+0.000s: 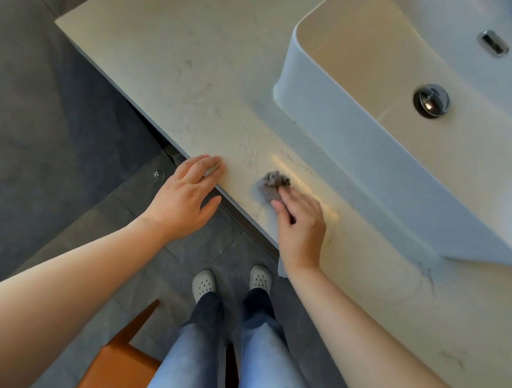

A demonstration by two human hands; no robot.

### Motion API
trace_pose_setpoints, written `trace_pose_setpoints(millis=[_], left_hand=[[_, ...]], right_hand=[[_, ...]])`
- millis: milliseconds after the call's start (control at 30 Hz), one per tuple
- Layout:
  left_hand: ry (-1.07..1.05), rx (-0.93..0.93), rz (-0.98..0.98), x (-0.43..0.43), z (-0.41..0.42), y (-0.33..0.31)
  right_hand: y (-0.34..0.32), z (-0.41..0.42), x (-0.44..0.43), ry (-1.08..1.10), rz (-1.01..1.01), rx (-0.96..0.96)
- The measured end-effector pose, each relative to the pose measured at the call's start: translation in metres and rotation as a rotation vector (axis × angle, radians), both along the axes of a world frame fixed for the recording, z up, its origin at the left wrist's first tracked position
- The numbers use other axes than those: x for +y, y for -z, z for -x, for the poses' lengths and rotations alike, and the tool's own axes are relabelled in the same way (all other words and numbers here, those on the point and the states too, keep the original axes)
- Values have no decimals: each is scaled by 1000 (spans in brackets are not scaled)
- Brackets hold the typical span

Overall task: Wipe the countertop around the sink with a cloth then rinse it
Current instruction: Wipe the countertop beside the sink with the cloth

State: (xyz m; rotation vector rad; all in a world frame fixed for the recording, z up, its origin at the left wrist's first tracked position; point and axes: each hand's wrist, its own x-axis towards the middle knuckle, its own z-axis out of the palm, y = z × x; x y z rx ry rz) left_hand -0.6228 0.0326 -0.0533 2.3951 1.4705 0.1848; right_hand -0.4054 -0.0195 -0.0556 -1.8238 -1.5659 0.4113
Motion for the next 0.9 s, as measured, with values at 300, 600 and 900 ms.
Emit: trace_pose_setpoints(millis=[300,600,900], left_hand=[[66,32,4,7,9,-1],[61,-5,3,5,10,5],[91,-4,-30,7,13,8]], right_hand=[[-31,10,-21,-26,165,312],[-10,-44,82,269,29,42],[1,-18,104,253,-45,-23]])
